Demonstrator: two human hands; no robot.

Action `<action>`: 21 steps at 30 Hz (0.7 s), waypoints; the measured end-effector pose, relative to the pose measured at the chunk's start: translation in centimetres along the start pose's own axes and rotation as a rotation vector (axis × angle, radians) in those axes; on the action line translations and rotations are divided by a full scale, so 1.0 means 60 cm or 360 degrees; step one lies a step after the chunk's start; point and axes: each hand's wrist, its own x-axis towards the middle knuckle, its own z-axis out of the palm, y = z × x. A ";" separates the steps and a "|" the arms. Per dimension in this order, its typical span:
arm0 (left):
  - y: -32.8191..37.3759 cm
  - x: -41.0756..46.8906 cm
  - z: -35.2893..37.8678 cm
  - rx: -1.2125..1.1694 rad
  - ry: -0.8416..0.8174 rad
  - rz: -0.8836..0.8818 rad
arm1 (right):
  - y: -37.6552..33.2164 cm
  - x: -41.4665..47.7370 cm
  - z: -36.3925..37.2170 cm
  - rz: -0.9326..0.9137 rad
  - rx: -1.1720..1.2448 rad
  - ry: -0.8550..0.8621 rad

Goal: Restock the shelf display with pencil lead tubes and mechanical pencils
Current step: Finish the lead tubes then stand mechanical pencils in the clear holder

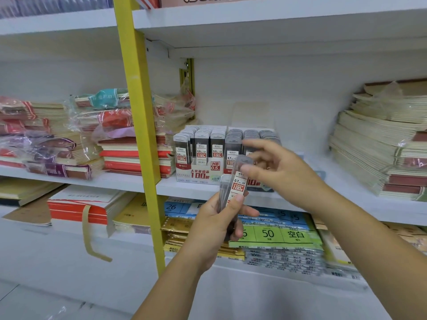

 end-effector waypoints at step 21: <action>-0.005 0.011 -0.008 0.0171 0.0151 -0.0029 | 0.035 0.032 -0.069 -0.0345 -0.0459 0.0654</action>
